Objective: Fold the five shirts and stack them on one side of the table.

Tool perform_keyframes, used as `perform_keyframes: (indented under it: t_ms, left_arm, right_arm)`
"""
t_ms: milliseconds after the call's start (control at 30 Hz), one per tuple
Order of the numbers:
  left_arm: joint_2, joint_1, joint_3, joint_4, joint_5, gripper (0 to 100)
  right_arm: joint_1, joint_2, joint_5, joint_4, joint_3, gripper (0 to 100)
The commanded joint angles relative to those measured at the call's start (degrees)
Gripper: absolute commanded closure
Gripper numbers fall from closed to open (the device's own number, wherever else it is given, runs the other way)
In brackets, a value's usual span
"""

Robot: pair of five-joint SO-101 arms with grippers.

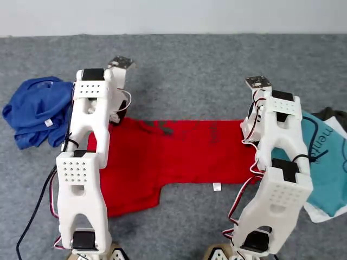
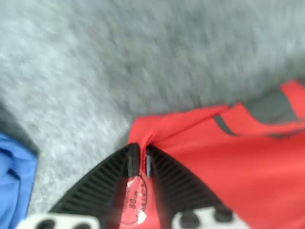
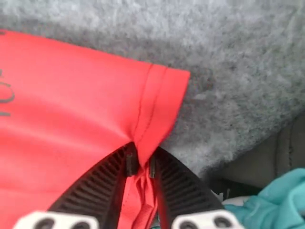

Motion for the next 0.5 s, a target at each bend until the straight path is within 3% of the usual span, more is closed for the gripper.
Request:
perform_keyframes:
  t_ms: [0, 267, 467]
  left_arm:
    - [-3.3, -1.4, -2.5, -4.9, 3.6, 95]
    - [-3.3, -2.0, -2.5, -5.4, 3.8, 93]
    - [-3.8, -2.5, -4.4, 1.8, 3.8, 93]
  right_arm:
    - [1.3, -0.3, 0.4, 0.2, -0.3, 98.8]
    - [1.1, -0.3, 0.4, 0.3, -0.3, 98.8]
    - [1.3, -0.3, 0.4, 0.4, -0.3, 98.7]
